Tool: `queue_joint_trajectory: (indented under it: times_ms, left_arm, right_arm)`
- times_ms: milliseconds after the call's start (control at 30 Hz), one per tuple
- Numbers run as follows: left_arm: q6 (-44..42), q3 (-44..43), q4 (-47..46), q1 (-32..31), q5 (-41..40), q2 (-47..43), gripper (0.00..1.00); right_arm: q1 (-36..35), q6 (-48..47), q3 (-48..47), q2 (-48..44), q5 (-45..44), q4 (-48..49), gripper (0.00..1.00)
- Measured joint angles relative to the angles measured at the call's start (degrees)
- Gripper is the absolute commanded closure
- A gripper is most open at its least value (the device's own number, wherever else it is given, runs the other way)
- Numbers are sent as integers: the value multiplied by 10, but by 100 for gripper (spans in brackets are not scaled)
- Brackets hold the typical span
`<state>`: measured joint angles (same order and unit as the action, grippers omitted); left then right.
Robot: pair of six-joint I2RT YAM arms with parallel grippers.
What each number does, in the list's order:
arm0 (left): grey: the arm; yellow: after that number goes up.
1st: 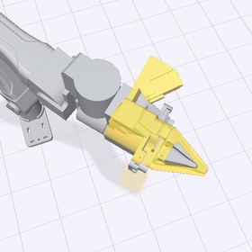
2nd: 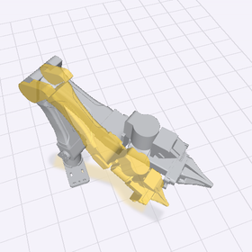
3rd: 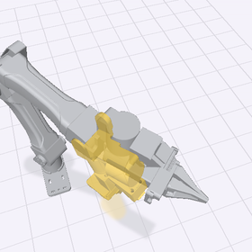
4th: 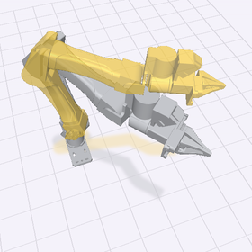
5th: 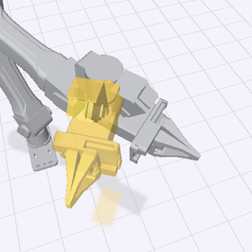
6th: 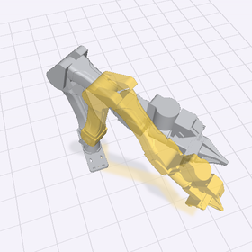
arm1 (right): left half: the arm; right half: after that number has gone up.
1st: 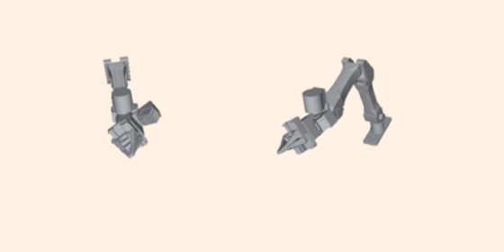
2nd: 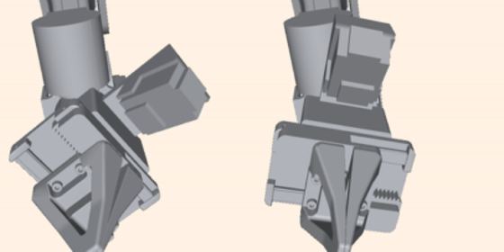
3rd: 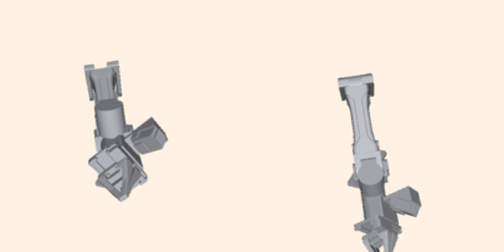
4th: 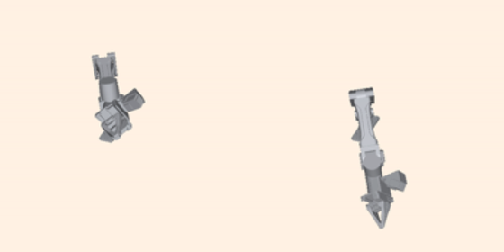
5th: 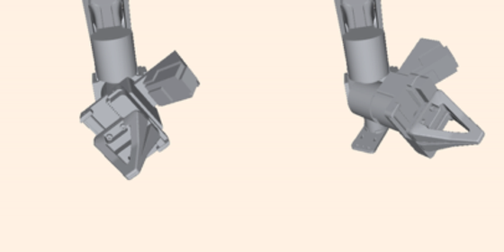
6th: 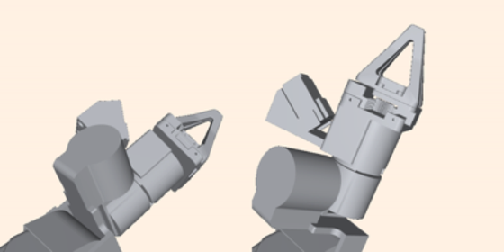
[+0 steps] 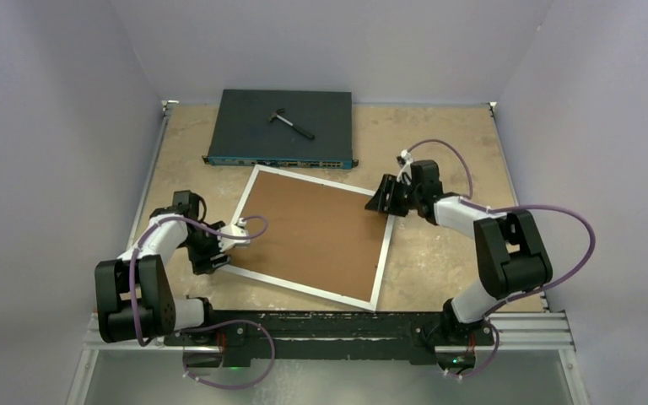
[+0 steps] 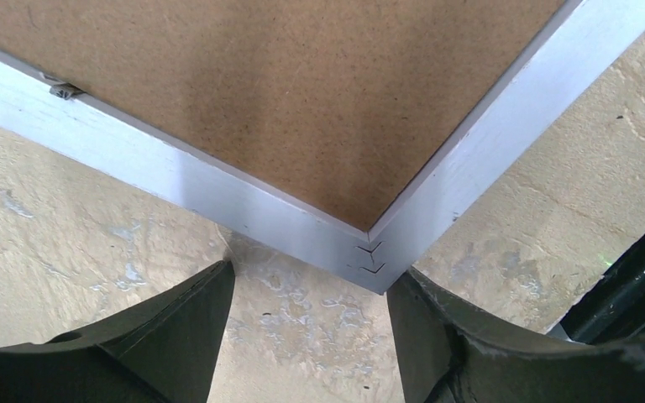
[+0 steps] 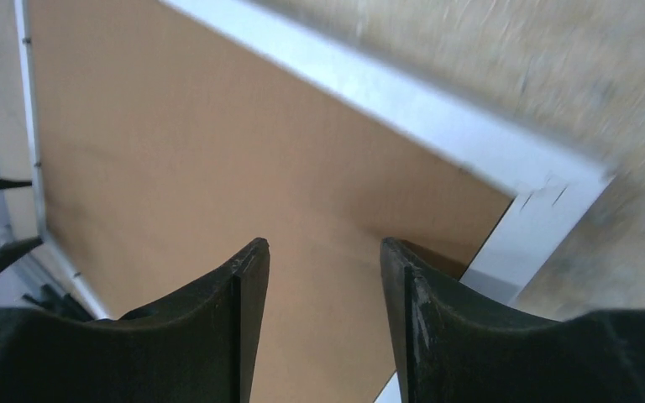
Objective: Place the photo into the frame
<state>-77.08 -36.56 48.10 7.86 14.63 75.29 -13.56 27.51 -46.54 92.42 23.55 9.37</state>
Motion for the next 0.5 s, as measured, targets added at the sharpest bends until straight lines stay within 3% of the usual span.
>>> queue_joint_trajectory:
  times_ms: [67,233,500]
  left_arm:
    - [0,-5,-3,0,2,8,38]
    - [-1,-21,-1,0,9,26,46]
    - [-6,-21,26,-8,27,19,58]
  right_arm:
    - [-4,11,37,-21,9,-4,45]
    - [-5,20,51,-42,10,-9,33]
    - [-6,37,52,-196,-103,-137,28]
